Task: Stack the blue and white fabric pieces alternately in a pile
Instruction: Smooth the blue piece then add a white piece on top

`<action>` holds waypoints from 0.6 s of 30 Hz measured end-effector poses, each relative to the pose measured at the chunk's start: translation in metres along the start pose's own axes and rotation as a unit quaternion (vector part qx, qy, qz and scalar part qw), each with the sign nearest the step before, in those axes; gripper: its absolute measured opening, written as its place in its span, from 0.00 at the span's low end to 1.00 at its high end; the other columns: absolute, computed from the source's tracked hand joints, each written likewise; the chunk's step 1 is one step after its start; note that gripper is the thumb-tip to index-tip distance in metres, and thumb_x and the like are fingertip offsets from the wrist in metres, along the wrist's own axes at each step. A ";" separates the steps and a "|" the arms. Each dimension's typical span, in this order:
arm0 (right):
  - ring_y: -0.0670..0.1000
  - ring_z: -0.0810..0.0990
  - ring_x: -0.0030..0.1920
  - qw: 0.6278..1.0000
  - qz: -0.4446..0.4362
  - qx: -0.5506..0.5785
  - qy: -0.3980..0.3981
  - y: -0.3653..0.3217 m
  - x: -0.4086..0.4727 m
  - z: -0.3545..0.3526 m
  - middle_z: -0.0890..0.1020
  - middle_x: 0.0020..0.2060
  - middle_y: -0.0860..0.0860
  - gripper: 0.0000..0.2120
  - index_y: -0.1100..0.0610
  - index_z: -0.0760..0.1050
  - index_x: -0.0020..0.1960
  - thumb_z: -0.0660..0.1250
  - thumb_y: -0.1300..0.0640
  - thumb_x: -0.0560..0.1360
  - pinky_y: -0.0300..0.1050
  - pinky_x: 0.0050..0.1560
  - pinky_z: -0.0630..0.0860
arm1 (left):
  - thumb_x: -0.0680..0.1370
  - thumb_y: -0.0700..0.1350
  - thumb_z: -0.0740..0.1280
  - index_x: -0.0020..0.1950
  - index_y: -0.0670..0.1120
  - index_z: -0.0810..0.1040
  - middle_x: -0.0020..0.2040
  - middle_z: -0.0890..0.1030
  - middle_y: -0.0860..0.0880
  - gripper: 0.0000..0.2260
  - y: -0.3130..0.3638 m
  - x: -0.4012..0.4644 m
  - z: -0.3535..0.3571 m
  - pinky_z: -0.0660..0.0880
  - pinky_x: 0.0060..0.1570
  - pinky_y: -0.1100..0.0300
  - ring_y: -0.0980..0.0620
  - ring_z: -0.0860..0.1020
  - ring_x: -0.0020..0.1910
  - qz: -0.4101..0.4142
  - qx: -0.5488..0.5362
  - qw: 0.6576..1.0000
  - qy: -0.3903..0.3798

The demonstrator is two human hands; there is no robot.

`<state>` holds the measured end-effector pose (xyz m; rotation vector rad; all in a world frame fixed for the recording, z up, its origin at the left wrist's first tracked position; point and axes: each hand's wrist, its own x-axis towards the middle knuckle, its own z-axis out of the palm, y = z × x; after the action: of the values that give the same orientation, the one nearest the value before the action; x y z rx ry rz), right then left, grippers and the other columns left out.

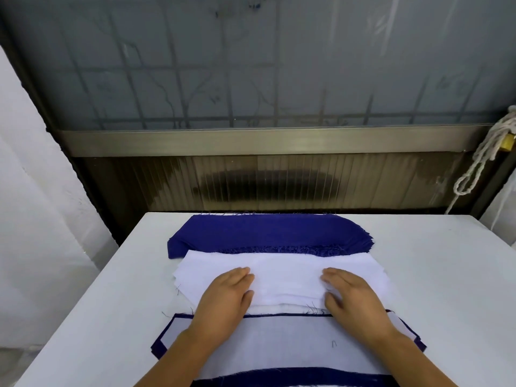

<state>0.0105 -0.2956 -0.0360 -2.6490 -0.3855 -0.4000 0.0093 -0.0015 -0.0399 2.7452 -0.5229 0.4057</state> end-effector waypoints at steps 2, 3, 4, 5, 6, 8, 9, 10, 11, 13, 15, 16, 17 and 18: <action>0.50 0.81 0.54 0.999 -0.016 0.000 0.031 0.001 -0.003 0.004 0.83 0.56 0.47 0.17 0.55 0.82 0.55 0.76 0.63 0.67 0.44 0.59 0.73 | 0.74 0.47 0.74 0.58 0.48 0.83 0.60 0.81 0.52 0.14 0.001 -0.004 0.000 0.74 0.59 0.59 0.53 0.80 0.57 0.020 0.019 0.999 0.040; 0.49 0.82 0.53 0.999 -0.030 -0.005 0.044 0.002 -0.004 0.005 0.83 0.54 0.47 0.16 0.54 0.83 0.53 0.77 0.63 0.66 0.44 0.58 0.74 | 0.76 0.48 0.71 0.55 0.48 0.85 0.57 0.83 0.52 0.10 0.000 -0.005 0.003 0.76 0.56 0.58 0.53 0.82 0.54 0.039 0.033 0.997 0.064; 0.48 0.82 0.52 0.998 -0.039 -0.009 0.054 0.002 -0.004 0.004 0.84 0.52 0.46 0.16 0.54 0.83 0.52 0.78 0.64 0.66 0.44 0.57 0.75 | 0.80 0.50 0.64 0.53 0.47 0.85 0.55 0.84 0.52 0.12 0.001 -0.005 0.001 0.77 0.55 0.58 0.53 0.82 0.52 0.041 0.035 0.996 0.076; 0.48 0.82 0.50 0.997 -0.047 -0.014 0.065 0.002 -0.003 0.004 0.84 0.51 0.46 0.15 0.54 0.84 0.50 0.78 0.64 0.65 0.43 0.56 0.75 | 0.82 0.52 0.56 0.52 0.47 0.86 0.54 0.84 0.52 0.19 0.002 -0.006 0.001 0.77 0.54 0.58 0.53 0.83 0.51 0.041 0.031 0.996 0.079; 0.48 0.82 0.49 0.996 -0.052 -0.016 0.074 0.003 -0.004 0.004 0.84 0.49 0.45 0.14 0.54 0.84 0.49 0.79 0.64 0.65 0.42 0.55 0.76 | 0.82 0.52 0.54 0.51 0.47 0.86 0.52 0.84 0.52 0.21 0.002 -0.006 0.001 0.78 0.52 0.58 0.53 0.83 0.50 0.042 0.034 0.995 0.089; 0.47 0.82 0.47 0.995 -0.058 -0.014 0.084 0.004 -0.005 0.004 0.84 0.47 0.45 0.13 0.54 0.84 0.47 0.79 0.65 0.65 0.41 0.52 0.77 | 0.78 0.50 0.58 0.49 0.48 0.86 0.50 0.84 0.52 0.16 0.003 -0.006 0.001 0.78 0.50 0.60 0.53 0.82 0.48 0.049 0.036 0.993 0.098; 0.47 0.82 0.45 0.994 -0.062 -0.013 0.090 0.004 -0.005 0.004 0.83 0.45 0.45 0.12 0.54 0.84 0.46 0.78 0.65 0.65 0.40 0.49 0.77 | 0.77 0.48 0.61 0.48 0.48 0.86 0.50 0.84 0.53 0.14 0.002 -0.007 0.000 0.78 0.49 0.61 0.54 0.82 0.48 0.051 0.032 0.993 0.098; 0.47 0.81 0.44 0.994 -0.064 -0.010 0.092 0.004 -0.006 0.004 0.83 0.44 0.44 0.12 0.54 0.83 0.45 0.78 0.66 0.65 0.39 0.48 0.76 | 0.76 0.47 0.64 0.47 0.49 0.85 0.49 0.83 0.54 0.10 0.002 -0.007 0.000 0.77 0.48 0.62 0.54 0.81 0.47 0.057 0.028 0.993 0.101; 0.47 0.81 0.43 0.993 -0.067 -0.009 0.095 0.005 -0.006 0.004 0.82 0.43 0.44 0.11 0.54 0.83 0.44 0.78 0.66 0.65 0.38 0.46 0.75 | 0.74 0.45 0.68 0.46 0.49 0.85 0.48 0.83 0.55 0.06 0.001 -0.008 0.001 0.76 0.47 0.62 0.55 0.79 0.47 0.066 0.030 0.991 0.109; 0.47 0.80 0.41 0.993 -0.064 -0.008 0.099 0.005 -0.006 0.004 0.82 0.41 0.44 0.12 0.54 0.82 0.42 0.78 0.67 0.64 0.38 0.44 0.75 | 0.72 0.41 0.72 0.45 0.48 0.84 0.46 0.82 0.55 0.04 0.001 -0.008 0.001 0.73 0.48 0.64 0.55 0.78 0.46 0.073 0.032 0.990 0.115; 0.47 0.79 0.40 0.993 -0.056 -0.005 0.100 0.004 -0.005 0.003 0.81 0.40 0.44 0.12 0.54 0.81 0.41 0.78 0.68 0.64 0.36 0.45 0.72 | 0.74 0.43 0.66 0.43 0.48 0.83 0.44 0.81 0.56 0.05 0.002 -0.008 0.000 0.70 0.50 0.64 0.55 0.77 0.45 0.074 0.036 0.989 0.125; 0.47 0.78 0.40 0.994 -0.054 -0.004 0.098 0.002 -0.005 0.002 0.80 0.40 0.44 0.12 0.55 0.80 0.41 0.78 0.68 0.64 0.35 0.46 0.70 | 0.76 0.44 0.64 0.43 0.48 0.82 0.44 0.80 0.56 0.07 0.002 -0.008 -0.002 0.69 0.50 0.64 0.55 0.76 0.45 0.070 0.034 0.989 0.127; 0.47 0.78 0.41 0.994 -0.054 -0.003 0.096 0.002 -0.005 0.002 0.80 0.40 0.44 0.12 0.55 0.80 0.41 0.77 0.68 0.64 0.34 0.46 0.69 | 0.76 0.44 0.63 0.43 0.48 0.81 0.43 0.80 0.56 0.07 0.002 -0.008 -0.002 0.69 0.50 0.64 0.55 0.76 0.45 0.065 0.032 0.989 0.128; 0.47 0.78 0.41 0.994 -0.052 0.000 0.095 0.002 -0.006 0.001 0.80 0.41 0.45 0.12 0.55 0.80 0.42 0.77 0.69 0.65 0.34 0.48 0.68 | 0.75 0.43 0.64 0.43 0.48 0.81 0.43 0.80 0.56 0.06 0.002 -0.008 -0.002 0.69 0.49 0.64 0.55 0.76 0.45 0.061 0.030 0.990 0.128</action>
<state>0.0062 -0.2979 -0.0399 -2.5702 -0.4638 -0.6788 0.0006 0.0005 -0.0404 2.6706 -0.6189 0.8024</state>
